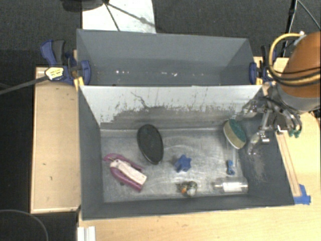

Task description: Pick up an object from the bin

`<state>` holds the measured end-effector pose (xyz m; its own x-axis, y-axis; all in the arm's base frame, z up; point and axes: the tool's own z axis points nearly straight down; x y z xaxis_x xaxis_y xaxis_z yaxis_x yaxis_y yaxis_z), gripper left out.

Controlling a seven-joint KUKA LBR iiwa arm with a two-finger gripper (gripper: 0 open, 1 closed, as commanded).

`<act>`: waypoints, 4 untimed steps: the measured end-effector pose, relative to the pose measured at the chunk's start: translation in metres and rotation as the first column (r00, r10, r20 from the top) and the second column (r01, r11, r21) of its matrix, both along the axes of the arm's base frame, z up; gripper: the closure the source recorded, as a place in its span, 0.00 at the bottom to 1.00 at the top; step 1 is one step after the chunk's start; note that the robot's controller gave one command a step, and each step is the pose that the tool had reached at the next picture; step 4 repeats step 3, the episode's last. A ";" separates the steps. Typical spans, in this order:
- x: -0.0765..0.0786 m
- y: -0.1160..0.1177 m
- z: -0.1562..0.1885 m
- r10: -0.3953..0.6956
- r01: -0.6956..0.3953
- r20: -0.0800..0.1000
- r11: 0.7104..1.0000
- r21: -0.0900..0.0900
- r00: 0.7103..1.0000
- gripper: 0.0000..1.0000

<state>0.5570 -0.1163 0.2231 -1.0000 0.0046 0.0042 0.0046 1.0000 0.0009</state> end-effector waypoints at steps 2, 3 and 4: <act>0.028 -0.033 -0.103 0.018 -0.018 0.012 1.000 -0.002 1.000 1.00; 0.031 -0.029 0.062 0.381 -0.381 0.014 0.924 -0.007 0.924 1.00; 0.031 -0.029 0.062 0.381 -0.381 0.014 0.924 -0.007 0.924 1.00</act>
Offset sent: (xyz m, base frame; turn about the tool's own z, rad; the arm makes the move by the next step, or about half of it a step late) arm 0.0259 -0.0334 -0.1057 -0.0169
